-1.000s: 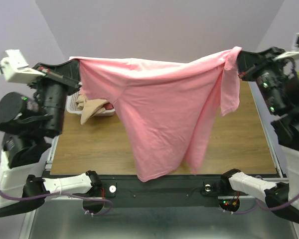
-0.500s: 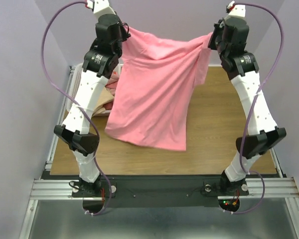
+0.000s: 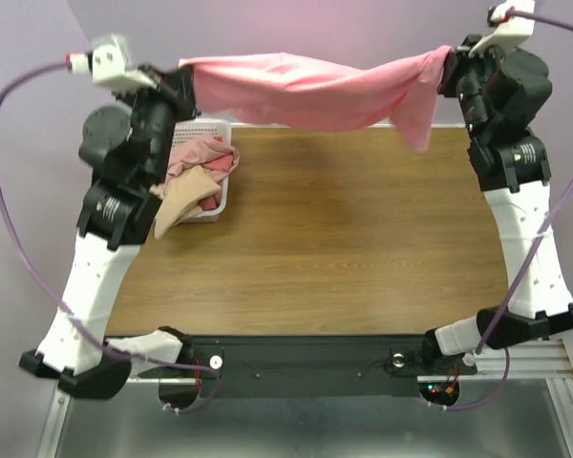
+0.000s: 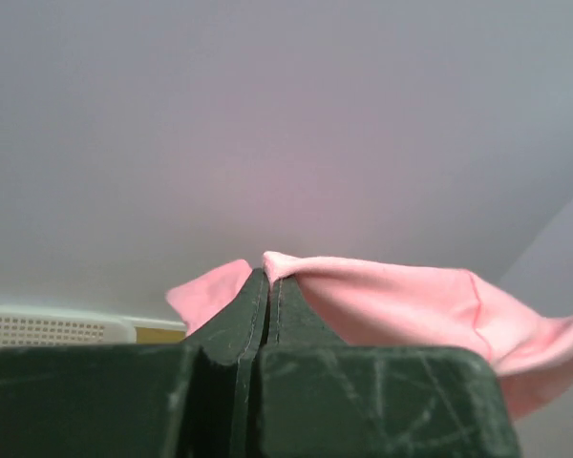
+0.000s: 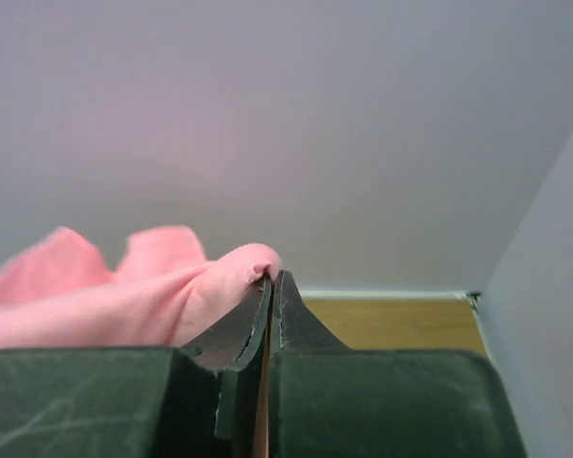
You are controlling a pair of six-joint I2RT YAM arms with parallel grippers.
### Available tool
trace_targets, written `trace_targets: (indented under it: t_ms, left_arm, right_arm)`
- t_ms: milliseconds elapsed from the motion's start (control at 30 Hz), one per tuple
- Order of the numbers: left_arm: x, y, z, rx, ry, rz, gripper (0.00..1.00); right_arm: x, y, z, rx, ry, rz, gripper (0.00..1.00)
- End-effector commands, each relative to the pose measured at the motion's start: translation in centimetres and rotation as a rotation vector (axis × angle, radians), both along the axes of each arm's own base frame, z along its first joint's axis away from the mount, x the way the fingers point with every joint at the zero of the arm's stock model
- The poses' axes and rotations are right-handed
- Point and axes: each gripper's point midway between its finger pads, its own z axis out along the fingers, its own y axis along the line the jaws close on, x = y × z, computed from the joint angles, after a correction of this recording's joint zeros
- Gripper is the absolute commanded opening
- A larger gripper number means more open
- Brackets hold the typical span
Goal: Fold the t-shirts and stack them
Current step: Flatten the tshirt out
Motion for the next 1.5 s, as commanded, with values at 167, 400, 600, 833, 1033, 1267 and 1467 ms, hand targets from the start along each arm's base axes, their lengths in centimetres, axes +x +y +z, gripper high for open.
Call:
trace_targets:
  t_ms: [167, 400, 600, 833, 1033, 1267, 1467]
  left_arm:
    - [-2.7, -0.9, -24.4, -0.109, 0.345, -0.092, 0.0]
    - [-13.4, -4.3, -42.6, -0.376, 0.772, -0.309, 0.0]
    - [-17.4, -5.2, -42.4, -0.405, 0.814, -0.409, 0.99]
    - [-14.4, -4.0, -41.1, -0.26, 0.833, -0.226, 0.99]
    - [-9.7, -0.3, -38.6, -0.242, 0.848, 0.158, 0.99]
    - [-4.4, 3.8, -37.2, -0.257, 0.81, 0.291, 0.99]
    - [-0.7, 3.4, -38.6, -0.285, 0.8, 0.193, 0.99]
  right_arm:
    - [-3.8, 1.1, -16.6, -0.017, 0.294, 0.101, 0.06]
    - [-14.4, -0.6, -36.8, 0.367, 0.714, -0.085, 0.49]
    - [-16.1, -0.9, -38.9, 0.402, 0.792, -0.127, 0.84]
    - [-13.9, 3.2, -37.3, 0.403, 0.813, 0.101, 1.0]
    - [-10.9, 8.0, -37.8, 0.42, 0.856, 0.296, 1.0]
    - [-3.8, 14.5, -42.3, 0.231, 0.953, 0.297, 1.0]
    - [-0.2, 15.8, -47.3, 0.216, 1.044, 0.226, 1.0]
